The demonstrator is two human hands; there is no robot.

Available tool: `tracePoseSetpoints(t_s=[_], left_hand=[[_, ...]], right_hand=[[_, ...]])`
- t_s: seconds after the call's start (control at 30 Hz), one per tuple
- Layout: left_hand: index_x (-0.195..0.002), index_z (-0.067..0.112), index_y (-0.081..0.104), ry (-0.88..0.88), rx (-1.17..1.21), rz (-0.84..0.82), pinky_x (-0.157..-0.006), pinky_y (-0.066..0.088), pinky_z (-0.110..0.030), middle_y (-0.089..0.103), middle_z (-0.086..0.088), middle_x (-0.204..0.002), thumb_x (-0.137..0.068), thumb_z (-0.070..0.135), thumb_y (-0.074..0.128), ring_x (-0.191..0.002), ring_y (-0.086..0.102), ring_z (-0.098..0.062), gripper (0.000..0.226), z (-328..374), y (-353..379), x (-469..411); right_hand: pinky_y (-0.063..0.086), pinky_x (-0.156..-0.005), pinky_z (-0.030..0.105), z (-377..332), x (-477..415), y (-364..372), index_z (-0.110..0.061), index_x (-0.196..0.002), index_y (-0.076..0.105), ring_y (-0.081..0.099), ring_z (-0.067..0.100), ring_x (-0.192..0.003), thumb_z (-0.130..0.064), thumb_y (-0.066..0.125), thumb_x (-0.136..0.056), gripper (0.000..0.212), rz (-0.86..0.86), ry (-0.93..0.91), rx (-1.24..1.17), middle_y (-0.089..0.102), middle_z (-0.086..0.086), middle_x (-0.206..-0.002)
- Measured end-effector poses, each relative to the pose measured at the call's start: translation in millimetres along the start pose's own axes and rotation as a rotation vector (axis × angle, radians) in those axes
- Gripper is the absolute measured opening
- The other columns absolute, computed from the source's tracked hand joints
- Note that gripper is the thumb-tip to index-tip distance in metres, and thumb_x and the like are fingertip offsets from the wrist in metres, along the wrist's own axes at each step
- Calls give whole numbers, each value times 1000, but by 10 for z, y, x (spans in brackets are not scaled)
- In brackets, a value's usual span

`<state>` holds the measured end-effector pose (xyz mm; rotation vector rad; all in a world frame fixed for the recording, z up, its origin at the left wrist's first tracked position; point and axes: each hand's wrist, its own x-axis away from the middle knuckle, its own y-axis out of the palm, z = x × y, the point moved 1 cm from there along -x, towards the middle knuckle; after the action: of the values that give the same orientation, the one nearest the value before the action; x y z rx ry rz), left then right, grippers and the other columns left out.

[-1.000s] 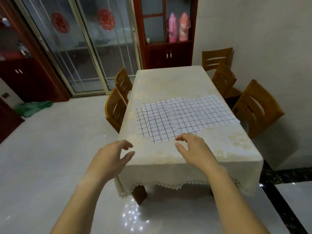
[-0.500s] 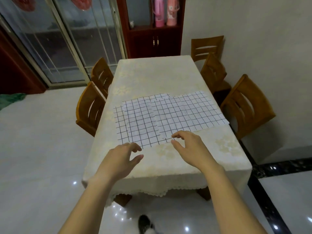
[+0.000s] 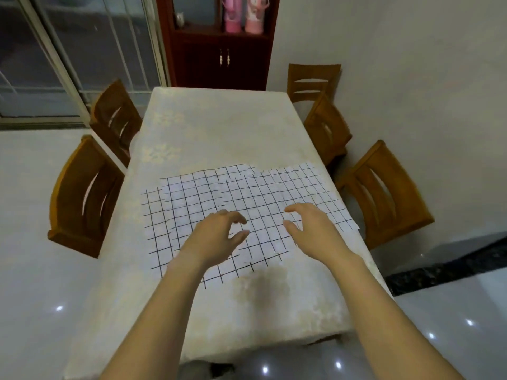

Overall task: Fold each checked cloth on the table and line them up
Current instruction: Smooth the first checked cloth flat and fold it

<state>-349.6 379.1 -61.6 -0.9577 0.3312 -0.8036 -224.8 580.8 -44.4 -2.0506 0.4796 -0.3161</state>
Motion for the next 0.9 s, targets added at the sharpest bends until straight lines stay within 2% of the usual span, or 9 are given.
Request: tracePoseSetpoints(t_s=[0.1,0.23,0.37,0.47,0.57,0.73,0.9], left_hand=[[-136,29,53,-39,-14,-73,-105,45,-41,46,4,-145,-99,49,56,-131,47,-19,43,-180,158,-230],[-146,23,42,-89,-40,-207,-109,42,-39,34,-1,-156,-98,48,58,-135,43,-22,57,-418,393,-387],[-151,20,36,-104,-49,-162,-120,28,-41,23,-7,-164,-98,52,55,-148,28,-26,65,-662,471,-677],[-154,18,31,-103,-71,-120,-123,19,-46,19,-9,-165,-98,56,51,-153,16,-29,70,-773,537,-926],[-158,20,20,-94,-159,-164,-125,8,-51,7,-9,-168,-101,55,45,-155,1,-33,72,-820,690,-1160],[-160,20,10,-97,-269,-109,-125,-1,-52,-4,-6,-169,-104,55,37,-155,-10,-30,71,-1042,939,-1468],[-159,18,-13,-145,-464,-176,-123,-7,-57,-20,-7,-167,-101,65,11,-153,-19,-31,79,-1524,1109,-1656]], right_hand=[[43,-102,33,71,-190,231,-24,-140,49,49,19,-128,-36,55,-99,44,28,21,12,45,-3,-146],[31,-117,43,207,-360,634,-24,-149,39,28,24,-145,-41,53,-98,56,-68,73,81,29,4,-159],[20,-122,44,225,-675,896,-23,-153,30,16,28,-150,-42,52,-99,62,-123,84,113,18,9,-163],[11,-123,45,194,-915,1101,-21,-155,24,9,29,-151,-43,49,-100,65,-192,71,149,12,11,-164],[11,-123,46,252,-1142,1323,-22,-156,21,7,29,-152,-45,49,-99,67,-238,82,173,9,12,-164],[15,-122,46,496,-1398,1628,-21,-156,17,7,32,-151,-46,49,-98,71,-269,158,172,6,13,-164],[1,-123,50,742,-1651,1871,-22,-158,1,-6,35,-151,-59,41,-97,82,-279,221,274,-9,15,-164]])
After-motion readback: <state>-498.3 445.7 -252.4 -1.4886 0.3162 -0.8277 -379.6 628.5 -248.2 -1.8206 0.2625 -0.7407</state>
